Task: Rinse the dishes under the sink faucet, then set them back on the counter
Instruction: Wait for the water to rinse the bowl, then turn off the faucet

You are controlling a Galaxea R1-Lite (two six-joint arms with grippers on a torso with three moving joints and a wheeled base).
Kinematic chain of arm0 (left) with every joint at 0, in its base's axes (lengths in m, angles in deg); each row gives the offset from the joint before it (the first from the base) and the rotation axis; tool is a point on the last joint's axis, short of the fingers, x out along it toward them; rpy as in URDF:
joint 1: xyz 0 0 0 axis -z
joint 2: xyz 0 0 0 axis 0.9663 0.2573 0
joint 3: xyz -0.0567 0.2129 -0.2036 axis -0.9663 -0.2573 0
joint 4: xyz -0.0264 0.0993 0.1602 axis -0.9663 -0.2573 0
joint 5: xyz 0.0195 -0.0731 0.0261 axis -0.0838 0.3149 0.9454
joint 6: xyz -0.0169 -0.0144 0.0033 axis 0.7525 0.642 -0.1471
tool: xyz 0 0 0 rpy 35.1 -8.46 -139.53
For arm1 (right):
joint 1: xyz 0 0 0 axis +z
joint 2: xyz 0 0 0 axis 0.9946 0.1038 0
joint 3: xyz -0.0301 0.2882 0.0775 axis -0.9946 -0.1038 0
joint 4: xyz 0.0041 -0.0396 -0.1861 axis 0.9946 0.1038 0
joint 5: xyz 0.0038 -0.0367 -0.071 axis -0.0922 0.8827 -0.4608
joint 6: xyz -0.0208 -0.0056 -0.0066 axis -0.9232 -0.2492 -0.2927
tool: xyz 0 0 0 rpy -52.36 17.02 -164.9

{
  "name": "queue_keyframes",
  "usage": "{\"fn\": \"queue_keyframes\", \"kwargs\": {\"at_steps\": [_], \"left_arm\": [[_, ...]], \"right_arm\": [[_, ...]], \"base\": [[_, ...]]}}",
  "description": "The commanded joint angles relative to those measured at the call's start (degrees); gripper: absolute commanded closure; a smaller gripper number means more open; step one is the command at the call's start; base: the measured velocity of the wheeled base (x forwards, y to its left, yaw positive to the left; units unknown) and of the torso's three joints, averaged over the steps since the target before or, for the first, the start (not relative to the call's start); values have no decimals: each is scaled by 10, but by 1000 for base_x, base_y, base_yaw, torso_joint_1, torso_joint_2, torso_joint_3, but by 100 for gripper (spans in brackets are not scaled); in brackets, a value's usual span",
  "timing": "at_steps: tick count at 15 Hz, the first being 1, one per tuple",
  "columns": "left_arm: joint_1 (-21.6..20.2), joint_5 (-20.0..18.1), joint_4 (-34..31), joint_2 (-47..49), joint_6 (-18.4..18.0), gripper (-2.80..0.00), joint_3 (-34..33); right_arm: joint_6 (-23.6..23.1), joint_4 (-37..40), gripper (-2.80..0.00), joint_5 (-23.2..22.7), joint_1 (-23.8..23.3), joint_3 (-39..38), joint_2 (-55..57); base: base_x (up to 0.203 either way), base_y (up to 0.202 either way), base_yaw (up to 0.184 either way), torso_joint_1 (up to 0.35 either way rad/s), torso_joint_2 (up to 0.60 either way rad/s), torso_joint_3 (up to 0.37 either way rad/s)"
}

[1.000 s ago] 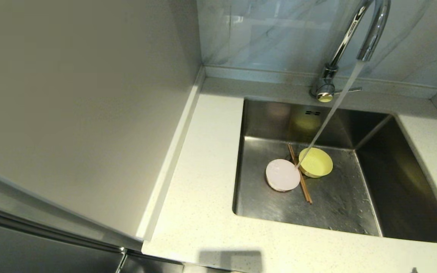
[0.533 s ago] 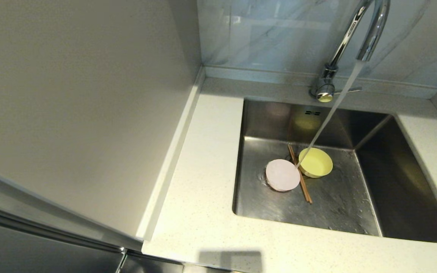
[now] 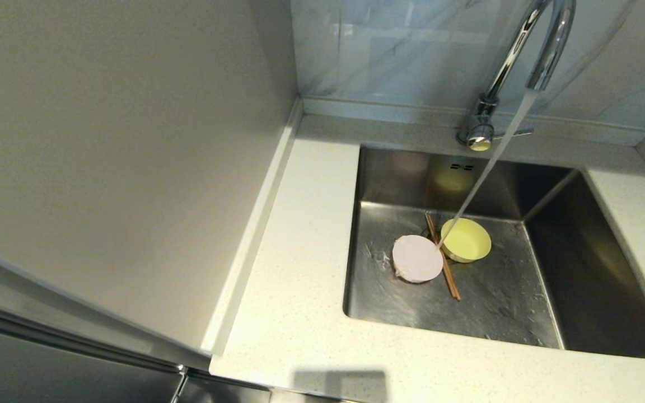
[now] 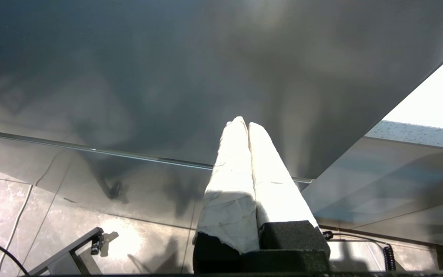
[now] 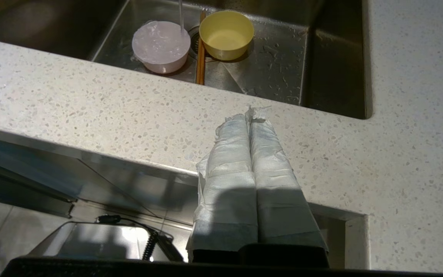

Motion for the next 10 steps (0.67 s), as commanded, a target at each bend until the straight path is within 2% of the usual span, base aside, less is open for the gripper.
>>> {"fn": "queue_keyframes", "kwargs": {"at_steps": [1,5,8,10], "left_arm": [[0,0,0,-2,0,0,0],[0,0,0,-2,0,0,0],[0,0,0,-2,0,0,0],[0,0,0,-2,0,0,0]], "right_arm": [[10,0,0,3,0,0,2],[10,-37,0,2,0,0,20],[11,-88,0,2,0,11,104],[12,-121,0,1,-1,47,180]], "base": [[0,0,0,0,0,0],[0,0,0,0,0,0],[0,0,0,0,0,0],[0,0,0,0,0,0]]}}
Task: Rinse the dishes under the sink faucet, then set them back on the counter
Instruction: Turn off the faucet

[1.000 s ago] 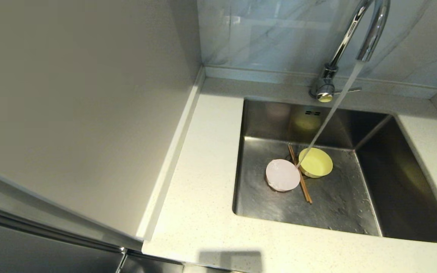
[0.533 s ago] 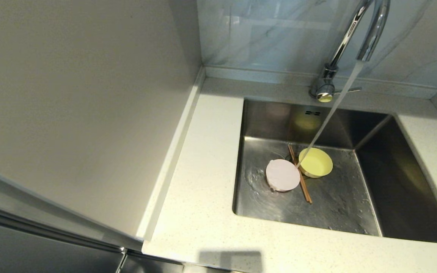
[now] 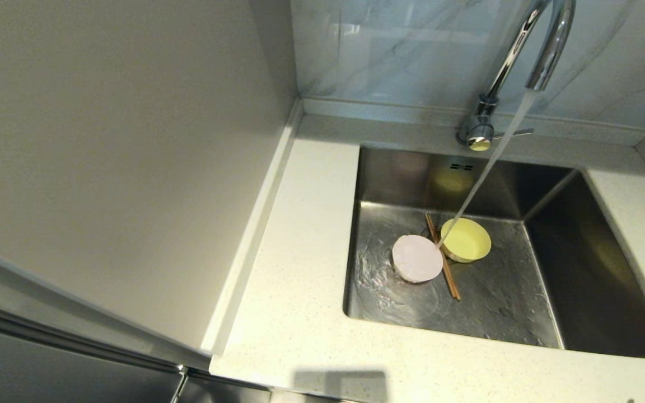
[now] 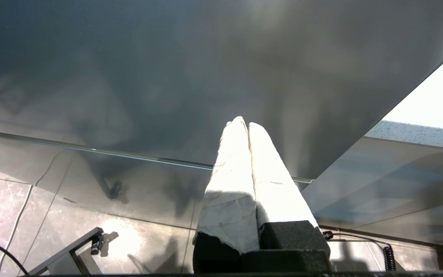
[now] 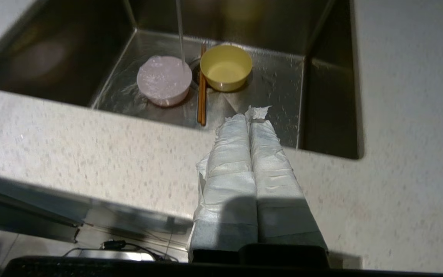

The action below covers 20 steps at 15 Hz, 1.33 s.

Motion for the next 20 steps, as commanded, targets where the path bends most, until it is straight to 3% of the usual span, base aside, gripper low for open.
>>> {"fn": "queue_keyframes", "kwargs": {"at_steps": [1,6,13,17,20], "left_arm": [[0,0,0,-2,0,0,0],[0,0,0,-2,0,0,0],[0,0,0,-2,0,0,0],[0,0,0,-2,0,0,0],[0,0,0,-2,0,0,0]], "right_arm": [[0,-17,0,-1,-1,58,112],[3,31,0,-2,0,327,319],[6,158,0,1,0,740,673],[2,205,0,17,-18,915,828],[-18,267,0,21,-45,988,892]], "base": [[0,0,0,0,0,0],[0,0,0,0,0,0],[0,0,0,0,0,0],[0,0,0,0,0,0],[0,0,0,0,0,0]]}}
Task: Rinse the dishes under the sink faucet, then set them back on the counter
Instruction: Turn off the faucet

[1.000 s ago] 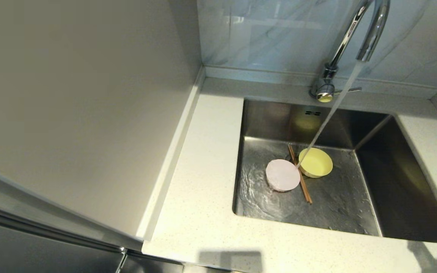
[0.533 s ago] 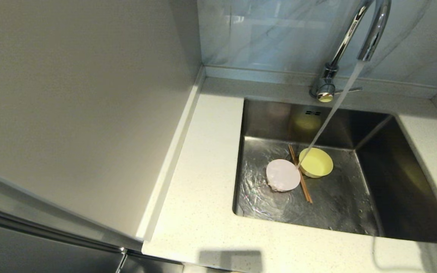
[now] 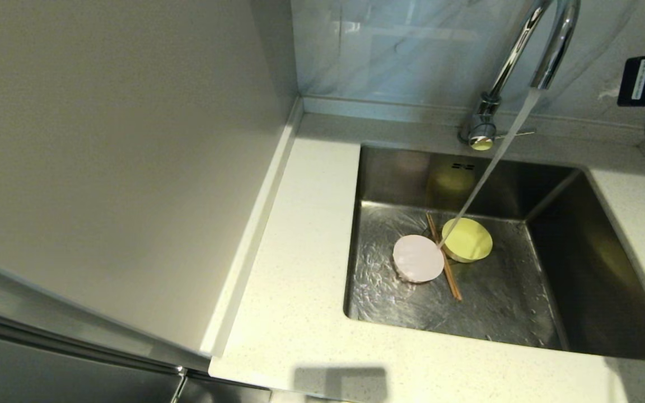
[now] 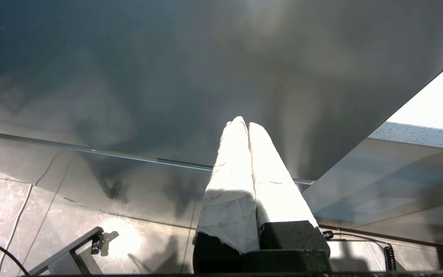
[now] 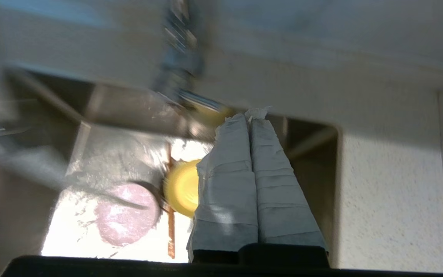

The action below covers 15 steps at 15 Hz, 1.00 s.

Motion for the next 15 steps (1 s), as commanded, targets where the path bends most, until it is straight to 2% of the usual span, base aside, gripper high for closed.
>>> {"fn": "queue_keyframes", "kwargs": {"at_steps": [1,5,8,15], "left_arm": [[0,0,0,-2,0,0,0],[0,0,0,-2,0,0,0],[0,0,0,-2,0,0,0],[0,0,0,-2,0,0,0]], "right_arm": [[-3,20,0,1,-13,46,74],[-3,48,0,-4,-19,106,133],[-2,72,0,-14,-18,120,170],[9,81,0,-87,-17,146,213]], "base": [[0,0,0,0,0,0],[0,0,0,0,0,0],[0,0,0,0,0,0],[0,0,0,0,0,0]]}}
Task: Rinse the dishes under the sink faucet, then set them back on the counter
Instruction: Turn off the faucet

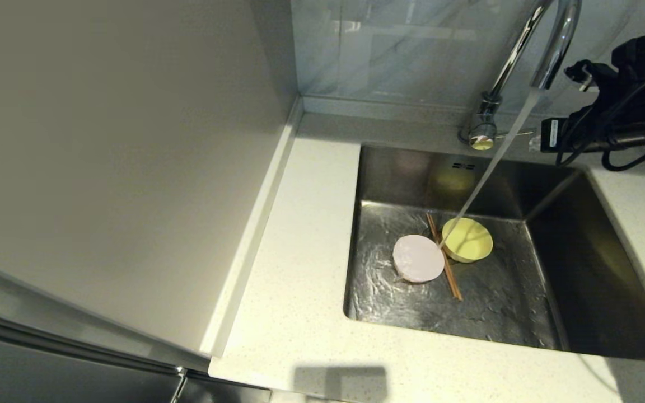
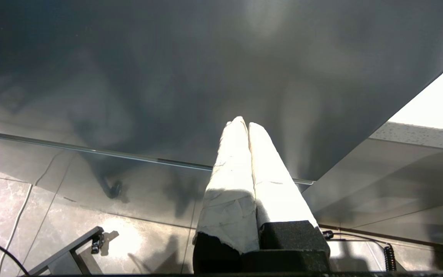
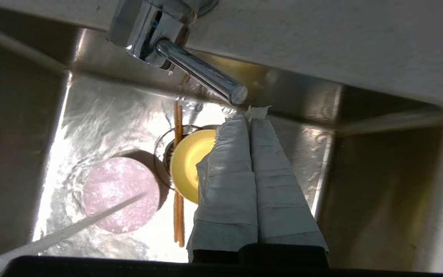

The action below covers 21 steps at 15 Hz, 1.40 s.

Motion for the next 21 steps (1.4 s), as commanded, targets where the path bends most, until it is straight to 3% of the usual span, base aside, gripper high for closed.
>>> {"fn": "queue_keyframes", "kwargs": {"at_steps": [1,4,8,11,14,21], "left_arm": [[0,0,0,-2,0,0,0],[0,0,0,-2,0,0,0],[0,0,0,-2,0,0,0],[0,0,0,-2,0,0,0],[0,0,0,-2,0,0,0],[0,0,0,-2,0,0,0]], "right_arm": [[10,1,0,-17,0,2,10],[40,-1,0,-20,7,3,16],[46,-5,0,-18,16,4,17],[72,-37,0,-14,23,6,24],[84,-85,0,18,26,11,46],[112,-128,0,21,26,11,61]], "base": [[0,0,0,0,0,0],[0,0,0,0,0,0],[0,0,0,0,0,0],[0,0,0,0,0,0],[0,0,0,0,0,0],[0,0,0,0,0,0]]}}
